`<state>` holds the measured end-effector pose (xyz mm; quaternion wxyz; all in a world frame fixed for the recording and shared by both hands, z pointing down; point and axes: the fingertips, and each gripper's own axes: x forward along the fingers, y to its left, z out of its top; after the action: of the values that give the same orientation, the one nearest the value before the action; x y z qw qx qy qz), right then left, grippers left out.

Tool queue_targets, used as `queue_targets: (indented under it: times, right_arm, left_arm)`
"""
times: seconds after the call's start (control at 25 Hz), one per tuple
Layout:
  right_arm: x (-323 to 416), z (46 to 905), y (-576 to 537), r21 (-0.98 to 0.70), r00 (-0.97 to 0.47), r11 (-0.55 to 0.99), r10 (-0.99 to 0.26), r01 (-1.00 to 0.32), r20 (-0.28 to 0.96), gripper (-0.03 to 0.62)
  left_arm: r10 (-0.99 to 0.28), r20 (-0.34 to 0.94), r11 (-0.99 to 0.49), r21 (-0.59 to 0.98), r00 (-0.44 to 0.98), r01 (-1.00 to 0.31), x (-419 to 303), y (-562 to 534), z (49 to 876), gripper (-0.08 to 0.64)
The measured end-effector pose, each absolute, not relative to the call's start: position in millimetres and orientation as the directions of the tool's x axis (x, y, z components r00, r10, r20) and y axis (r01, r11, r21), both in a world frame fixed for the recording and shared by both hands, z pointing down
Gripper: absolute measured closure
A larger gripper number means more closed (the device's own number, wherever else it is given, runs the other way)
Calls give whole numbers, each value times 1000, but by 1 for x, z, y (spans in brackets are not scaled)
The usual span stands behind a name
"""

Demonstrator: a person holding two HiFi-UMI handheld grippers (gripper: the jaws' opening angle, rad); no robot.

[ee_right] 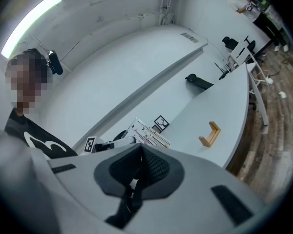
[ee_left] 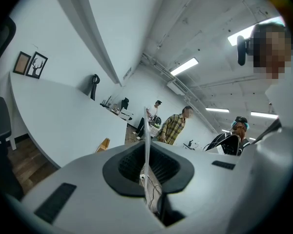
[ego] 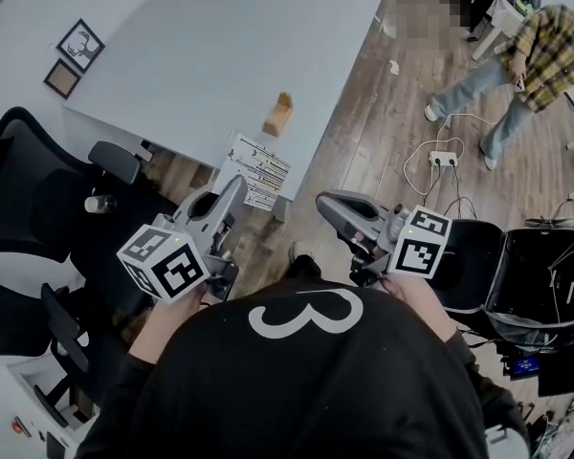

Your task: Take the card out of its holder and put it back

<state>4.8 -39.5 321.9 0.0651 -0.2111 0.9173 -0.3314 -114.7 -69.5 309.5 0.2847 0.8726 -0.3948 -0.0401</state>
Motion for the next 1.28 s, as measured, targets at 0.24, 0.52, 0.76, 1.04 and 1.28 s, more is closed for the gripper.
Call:
queue_targets:
  times: [0.24,0.52,0.76,1.04,1.28]
  right_arm:
    - [14,329,-61,-645,-901,678,-431,-352,39,583]
    - [26,338,-90,-662,-902,665,-430,-348,42,583]
    - [32,346,-115,-676,-902,651,-429,-345,47,583]
    - [46,359,-149,-694,-903,633,-427,-343,58,583]
    - [52,367,-191,-717,-904,606,-419,-345,82,583]
  left_arm:
    - [-722,181,-516,502,668,-694,-109,-96,315,535]
    - [-730,198,-512,476,654,-716,-101,-132,318,535]
    - [-738,219,-507,444,638,-739,-99,-165,318,535]
    - [-754,233,-505,393,615,-768,-91,-213,322,535]
    - [-758,271,-482,380,593,-789,-88,-265,336,535]
